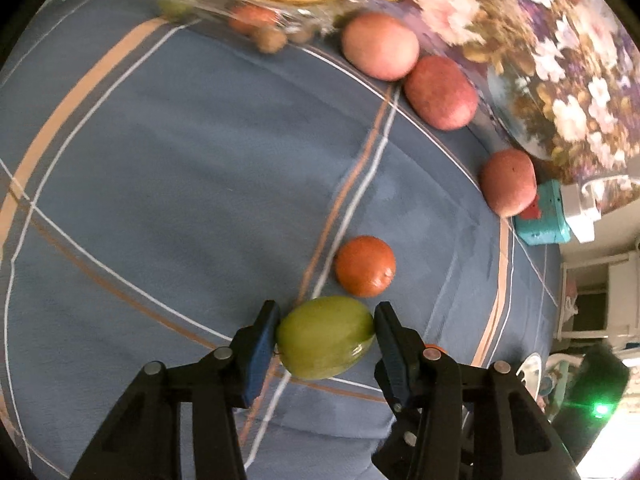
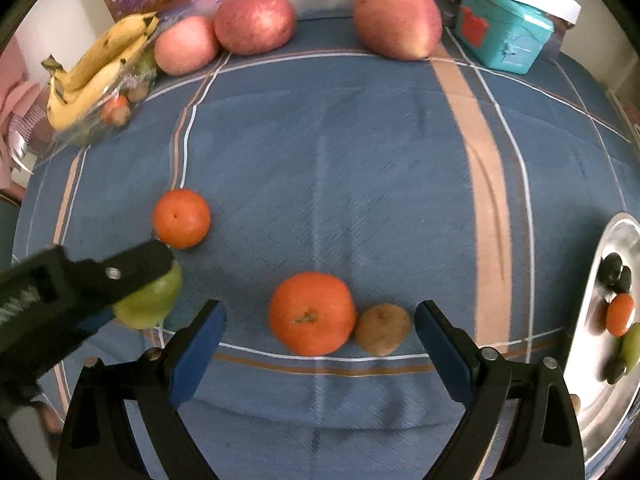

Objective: Organize fruits
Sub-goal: 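Grasp the orange tangerine with the right tool while the left tool holds the mango, then carry mango and tangerine over the steel plate and open both tools, then grasp the small tangerine with the left tool while the right tool grasps the kiwi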

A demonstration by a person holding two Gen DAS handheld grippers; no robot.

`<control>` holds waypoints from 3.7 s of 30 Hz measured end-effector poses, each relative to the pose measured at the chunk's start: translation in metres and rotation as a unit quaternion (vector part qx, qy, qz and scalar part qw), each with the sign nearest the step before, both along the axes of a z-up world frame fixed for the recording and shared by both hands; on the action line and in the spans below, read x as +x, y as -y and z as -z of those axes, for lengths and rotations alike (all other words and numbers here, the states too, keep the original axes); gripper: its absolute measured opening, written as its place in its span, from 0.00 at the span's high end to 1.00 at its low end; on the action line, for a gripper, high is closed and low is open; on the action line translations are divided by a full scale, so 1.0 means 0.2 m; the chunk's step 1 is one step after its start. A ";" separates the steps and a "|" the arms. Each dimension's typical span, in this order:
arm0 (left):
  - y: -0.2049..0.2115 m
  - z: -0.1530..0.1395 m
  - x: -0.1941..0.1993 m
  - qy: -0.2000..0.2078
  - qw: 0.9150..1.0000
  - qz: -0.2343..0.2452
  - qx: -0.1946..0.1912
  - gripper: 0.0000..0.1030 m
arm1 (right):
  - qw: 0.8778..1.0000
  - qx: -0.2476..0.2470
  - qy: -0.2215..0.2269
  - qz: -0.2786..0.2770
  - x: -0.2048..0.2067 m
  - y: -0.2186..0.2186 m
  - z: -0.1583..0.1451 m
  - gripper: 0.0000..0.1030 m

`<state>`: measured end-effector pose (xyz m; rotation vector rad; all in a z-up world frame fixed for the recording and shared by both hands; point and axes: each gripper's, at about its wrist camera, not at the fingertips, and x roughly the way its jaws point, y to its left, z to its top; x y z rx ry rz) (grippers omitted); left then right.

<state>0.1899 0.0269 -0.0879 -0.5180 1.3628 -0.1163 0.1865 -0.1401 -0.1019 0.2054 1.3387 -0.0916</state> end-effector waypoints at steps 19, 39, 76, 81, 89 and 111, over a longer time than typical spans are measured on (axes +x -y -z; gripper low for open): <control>-0.14 -0.02 -0.03 0.000 0.999 -0.025 0.039 0.50 | 0.997 -0.054 0.013 -0.055 -0.12 -0.10 0.07 0.00; -0.13 -0.06 -0.04 0.006 0.999 -0.025 0.028 0.50 | 0.994 -0.060 0.045 -0.084 -0.20 -0.12 -0.15 0.61; 1.13 -0.25 -0.45 0.097 0.948 0.302 0.018 0.50 | 0.973 -0.076 0.035 0.215 -0.61 1.09 -0.34 0.60; 1.25 -0.19 -0.53 0.092 0.935 0.342 0.012 0.47 | 0.968 -0.079 0.022 0.238 -0.65 1.16 -0.32 0.60; 1.19 -0.26 -0.47 0.114 0.932 0.343 0.010 0.28 | 0.964 -0.068 0.045 0.251 -0.67 1.19 -0.35 0.51; 0.13 -0.09 0.07 0.097 0.985 0.116 0.078 0.03 | 0.999 -0.010 0.022 0.039 -0.17 0.25 -0.22 0.49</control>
